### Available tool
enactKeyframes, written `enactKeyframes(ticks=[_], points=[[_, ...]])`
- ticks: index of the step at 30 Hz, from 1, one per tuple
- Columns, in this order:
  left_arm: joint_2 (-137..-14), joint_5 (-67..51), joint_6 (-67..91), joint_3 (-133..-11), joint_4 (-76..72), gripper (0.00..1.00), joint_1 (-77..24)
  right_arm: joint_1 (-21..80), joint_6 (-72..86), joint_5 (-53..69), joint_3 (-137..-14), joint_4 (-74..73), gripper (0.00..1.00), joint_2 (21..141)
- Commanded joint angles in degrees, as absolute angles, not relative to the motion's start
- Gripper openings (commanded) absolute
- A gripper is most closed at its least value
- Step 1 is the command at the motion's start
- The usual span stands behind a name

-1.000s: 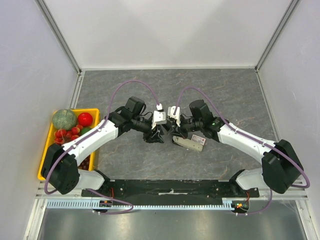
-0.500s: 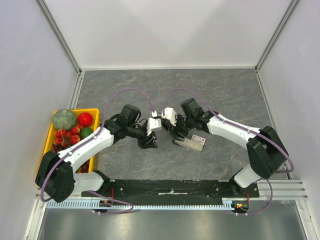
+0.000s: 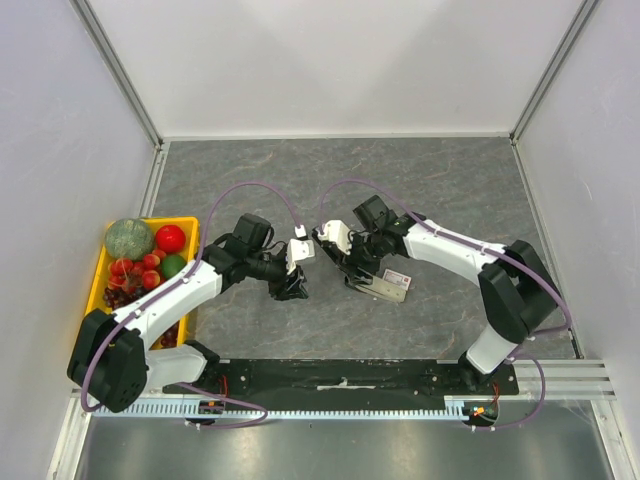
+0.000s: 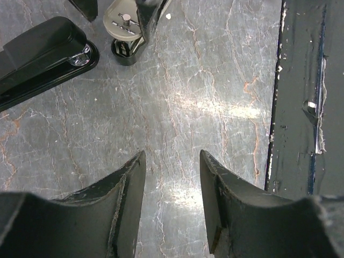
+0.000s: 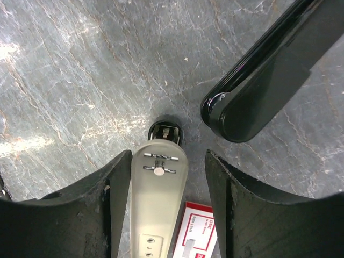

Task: Load the staples into the stapler
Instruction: Open the stapler at the center of the board.

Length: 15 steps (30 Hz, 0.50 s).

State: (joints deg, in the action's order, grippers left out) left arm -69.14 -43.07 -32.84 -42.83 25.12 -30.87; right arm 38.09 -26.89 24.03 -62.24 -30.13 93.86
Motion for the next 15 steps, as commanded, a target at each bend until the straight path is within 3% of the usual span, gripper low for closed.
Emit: enactKeyframes(ticks=[1, 9, 12, 13, 15], points=[[-68.0, -43.9, -35.0, -42.6, 23.1, 0.51, -30.6, 38.1, -28.2, 22.9, -66.4, -36.5, 0.62, 98.2], [-68.5, -44.6, -34.9, -42.7, 22.8, 0.51, -30.4, 38.3, -28.7, 20.7, -67.0, -37.4, 0.52, 99.1], [-68.6, -44.6, -34.9, -42.7, 22.7, 0.51, -30.4, 38.3, -29.4, 21.3, -67.5, -38.9, 0.29, 99.6], [-68.6, -44.6, -34.9, -42.7, 22.7, 0.51, -30.4, 38.2, -29.6, 21.7, -67.8, -39.2, 0.02, 99.7], [-68.6, -44.7, -34.9, -42.7, 22.4, 0.51, -30.4, 38.3, -29.9, 22.8, -68.2, -40.2, 0.00, 99.4]])
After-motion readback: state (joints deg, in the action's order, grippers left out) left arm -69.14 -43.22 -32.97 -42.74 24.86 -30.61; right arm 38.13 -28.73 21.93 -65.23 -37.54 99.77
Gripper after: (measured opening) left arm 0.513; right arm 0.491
